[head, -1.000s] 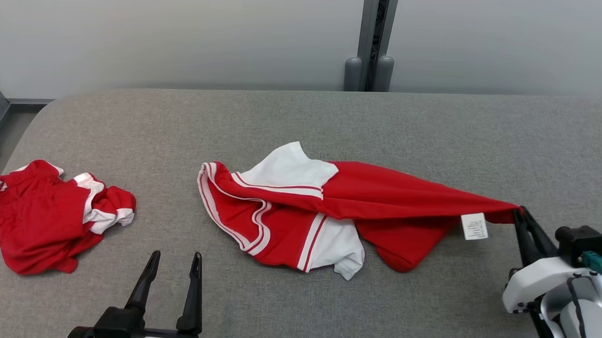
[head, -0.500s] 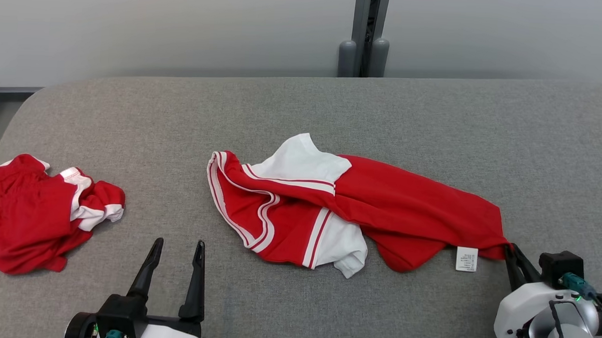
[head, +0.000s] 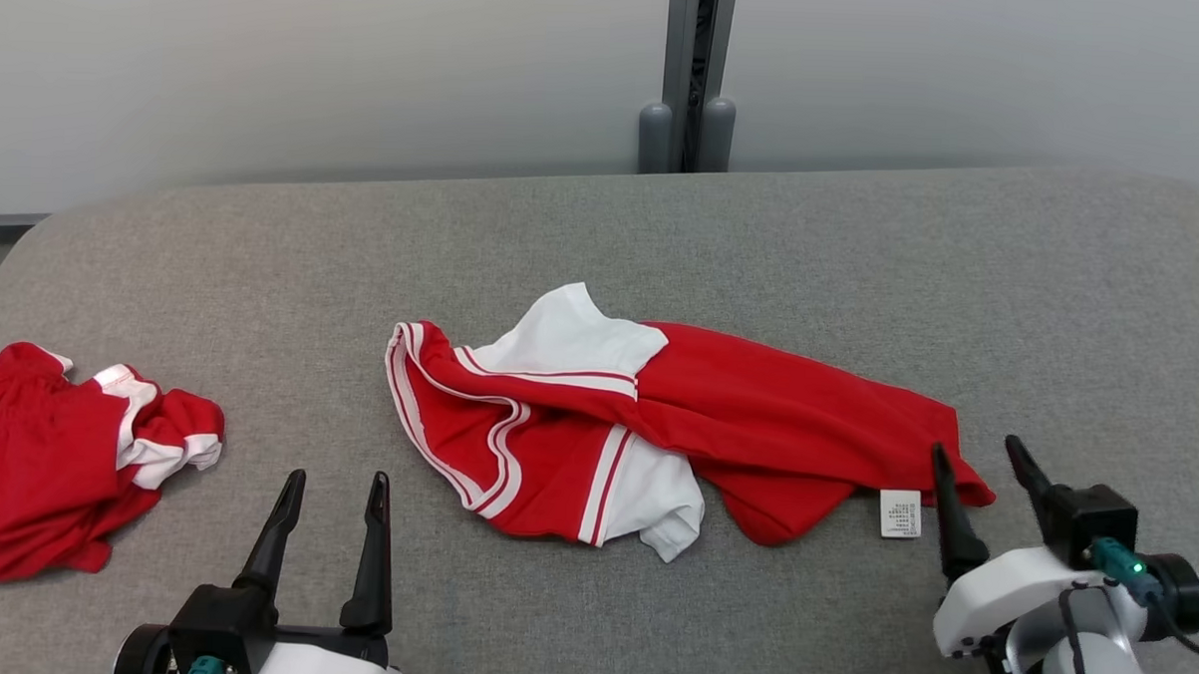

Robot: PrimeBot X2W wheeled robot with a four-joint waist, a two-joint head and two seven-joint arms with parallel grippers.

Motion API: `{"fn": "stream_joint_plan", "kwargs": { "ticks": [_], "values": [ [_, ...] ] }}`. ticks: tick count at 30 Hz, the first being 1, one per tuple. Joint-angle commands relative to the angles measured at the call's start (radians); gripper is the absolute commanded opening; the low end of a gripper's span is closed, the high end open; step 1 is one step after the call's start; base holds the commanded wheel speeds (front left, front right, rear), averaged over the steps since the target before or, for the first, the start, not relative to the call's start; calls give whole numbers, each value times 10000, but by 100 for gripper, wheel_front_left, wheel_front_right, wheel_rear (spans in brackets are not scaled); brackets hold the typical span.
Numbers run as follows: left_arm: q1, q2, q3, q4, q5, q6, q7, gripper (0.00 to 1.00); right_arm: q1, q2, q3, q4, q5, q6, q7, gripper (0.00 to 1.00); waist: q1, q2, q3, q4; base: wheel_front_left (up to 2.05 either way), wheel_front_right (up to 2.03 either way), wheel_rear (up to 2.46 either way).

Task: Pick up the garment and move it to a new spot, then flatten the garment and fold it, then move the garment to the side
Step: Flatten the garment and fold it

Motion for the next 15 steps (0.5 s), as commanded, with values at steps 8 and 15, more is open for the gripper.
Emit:
{"fn": "stream_joint_plan", "kwargs": {
  "ticks": [8,15],
  "values": [
    [127,31,-148,27,-192,-40,-34,100,1145,474,1252,-1054,565,-1,-17,100,0,0,-581,41,0,0,0],
    [321,31,-306,129,-311,-57,-34,100,2103,580,1929,-1185,1136,-1,-16,100,0,0,-910,147,0,0,0]
  ]
}}
